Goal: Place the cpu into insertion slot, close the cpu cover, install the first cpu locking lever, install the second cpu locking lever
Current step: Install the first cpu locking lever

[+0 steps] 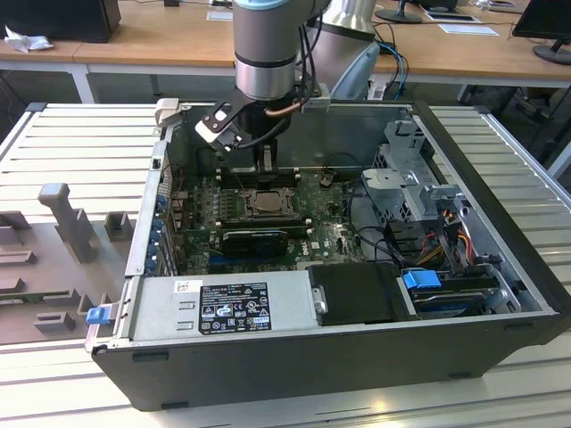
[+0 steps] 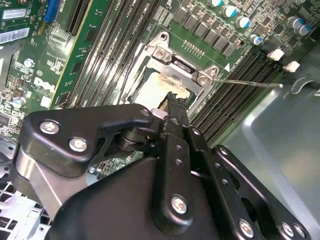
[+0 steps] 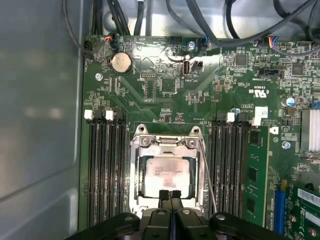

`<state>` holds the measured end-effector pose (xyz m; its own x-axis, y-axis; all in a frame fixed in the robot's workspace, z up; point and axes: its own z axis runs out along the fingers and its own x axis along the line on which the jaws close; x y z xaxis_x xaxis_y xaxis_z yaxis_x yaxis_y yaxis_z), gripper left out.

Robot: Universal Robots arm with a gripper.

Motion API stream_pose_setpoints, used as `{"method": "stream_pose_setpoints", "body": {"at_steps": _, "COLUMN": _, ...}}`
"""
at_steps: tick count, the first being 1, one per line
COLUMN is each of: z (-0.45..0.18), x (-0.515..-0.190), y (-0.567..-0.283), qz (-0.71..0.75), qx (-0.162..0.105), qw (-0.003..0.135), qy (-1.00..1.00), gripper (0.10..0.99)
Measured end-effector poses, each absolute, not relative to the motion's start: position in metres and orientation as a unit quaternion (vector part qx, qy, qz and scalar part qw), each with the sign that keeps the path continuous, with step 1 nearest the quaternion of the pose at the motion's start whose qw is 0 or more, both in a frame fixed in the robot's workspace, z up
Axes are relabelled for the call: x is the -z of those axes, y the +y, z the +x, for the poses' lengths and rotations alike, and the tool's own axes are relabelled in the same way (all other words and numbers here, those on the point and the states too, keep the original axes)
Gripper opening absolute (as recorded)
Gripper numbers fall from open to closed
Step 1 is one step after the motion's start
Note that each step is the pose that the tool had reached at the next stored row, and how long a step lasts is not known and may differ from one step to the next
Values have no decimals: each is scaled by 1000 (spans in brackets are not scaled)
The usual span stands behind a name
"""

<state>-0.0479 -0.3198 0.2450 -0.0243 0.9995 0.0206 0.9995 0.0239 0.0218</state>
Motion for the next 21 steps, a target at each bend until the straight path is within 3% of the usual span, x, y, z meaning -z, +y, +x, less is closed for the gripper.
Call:
{"method": "stream_pose_setpoints", "body": {"at_steps": 9, "z": -48, "x": -281, "y": -320, "qz": 698, "qx": -15, "qw": 0, "qy": 716, "gripper": 106}}
{"method": "stream_pose_setpoints", "body": {"at_steps": 21, "z": -48, "x": -280, "y": -320, "qz": 612, "qx": -14, "qw": -1, "qy": 791, "gripper": 106}}
